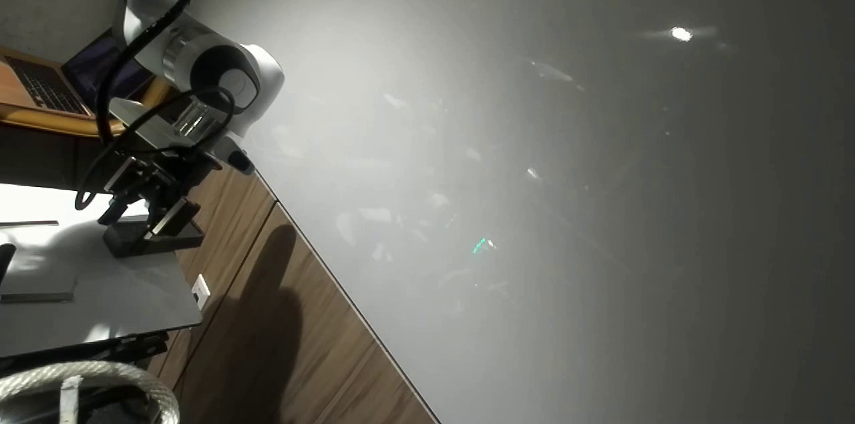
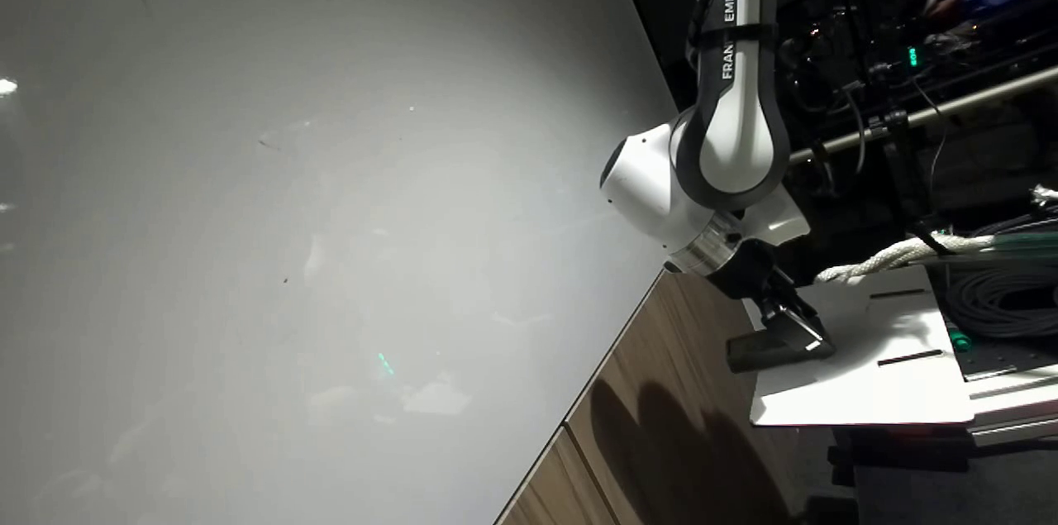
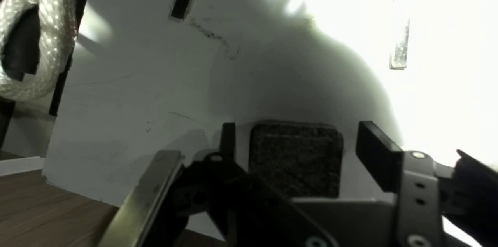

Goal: Erase the drawings on the whiteboard

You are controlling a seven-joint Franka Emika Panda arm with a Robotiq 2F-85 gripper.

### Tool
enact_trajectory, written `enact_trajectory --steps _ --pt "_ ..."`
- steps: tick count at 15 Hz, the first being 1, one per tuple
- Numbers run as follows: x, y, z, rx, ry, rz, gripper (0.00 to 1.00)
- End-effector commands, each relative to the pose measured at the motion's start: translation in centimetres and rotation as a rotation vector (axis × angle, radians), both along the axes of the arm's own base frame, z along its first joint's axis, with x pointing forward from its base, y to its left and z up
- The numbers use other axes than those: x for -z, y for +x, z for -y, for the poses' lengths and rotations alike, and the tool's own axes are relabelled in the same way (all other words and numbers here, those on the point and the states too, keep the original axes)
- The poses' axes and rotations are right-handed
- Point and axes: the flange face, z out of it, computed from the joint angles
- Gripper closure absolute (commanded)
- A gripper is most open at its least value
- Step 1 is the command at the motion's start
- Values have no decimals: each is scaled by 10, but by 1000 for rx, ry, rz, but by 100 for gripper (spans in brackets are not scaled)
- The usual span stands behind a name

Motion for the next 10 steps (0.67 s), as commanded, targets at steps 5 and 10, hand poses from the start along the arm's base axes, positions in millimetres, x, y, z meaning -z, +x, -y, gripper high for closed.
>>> enact_trajectory --steps 5,10 --pt "-5 -7 -16 -25 -1 5 5" --pt "-52 3 10 -37 -109 108 0"
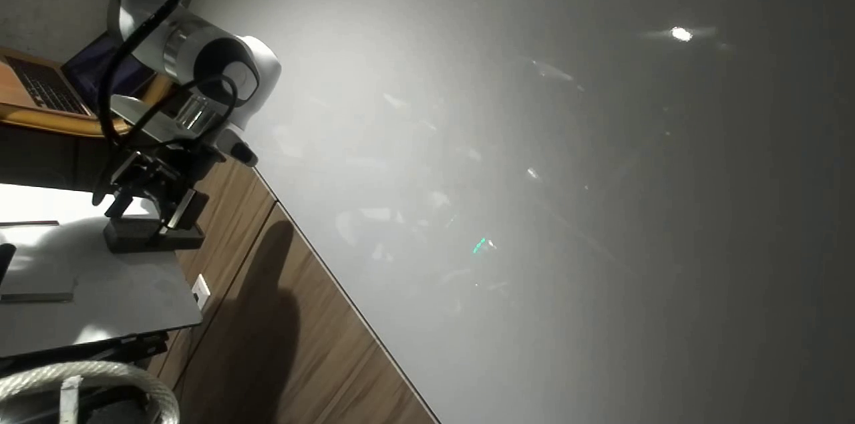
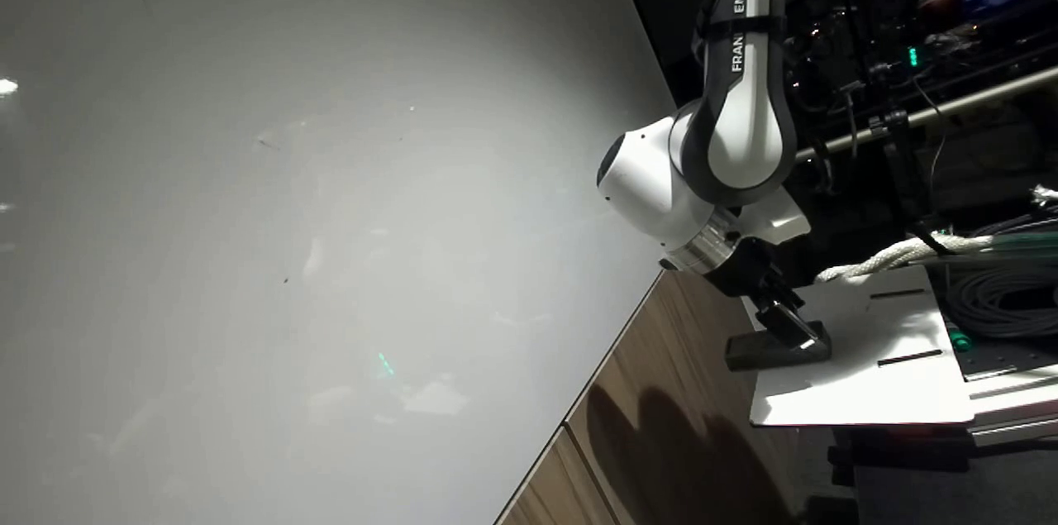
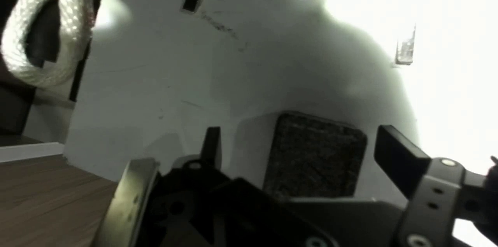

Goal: Erase the drawings on the whiteboard

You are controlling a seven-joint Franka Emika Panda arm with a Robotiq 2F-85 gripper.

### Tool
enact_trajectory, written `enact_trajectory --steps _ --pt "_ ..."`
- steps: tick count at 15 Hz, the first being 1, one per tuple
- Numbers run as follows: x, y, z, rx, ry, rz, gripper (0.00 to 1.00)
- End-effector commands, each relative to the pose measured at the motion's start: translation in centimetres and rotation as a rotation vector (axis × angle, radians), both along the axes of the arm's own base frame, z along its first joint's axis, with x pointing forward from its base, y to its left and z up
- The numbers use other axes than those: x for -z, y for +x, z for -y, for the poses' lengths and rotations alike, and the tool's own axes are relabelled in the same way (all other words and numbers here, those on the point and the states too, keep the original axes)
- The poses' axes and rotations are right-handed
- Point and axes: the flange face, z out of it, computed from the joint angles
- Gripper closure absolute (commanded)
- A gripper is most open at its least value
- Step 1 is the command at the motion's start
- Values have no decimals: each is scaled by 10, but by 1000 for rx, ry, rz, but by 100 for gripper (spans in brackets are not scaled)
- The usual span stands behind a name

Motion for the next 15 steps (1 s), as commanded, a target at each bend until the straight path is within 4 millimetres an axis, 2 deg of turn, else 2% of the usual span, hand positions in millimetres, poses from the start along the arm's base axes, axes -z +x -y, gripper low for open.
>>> enact_trajectory --steps 1,7,11,13,14,15 --pt "-60 1 13 -17 -83 106 0" --pt "-182 -14 -28 -63 67 298 0" --pt "-249 -24 -36 -96 140 418 0" --pt "-272 -27 -33 -105 173 463 0" --pt "-254 -18 -37 -95 138 449 0" --pt "-264 -21 -37 -100 147 468 0"
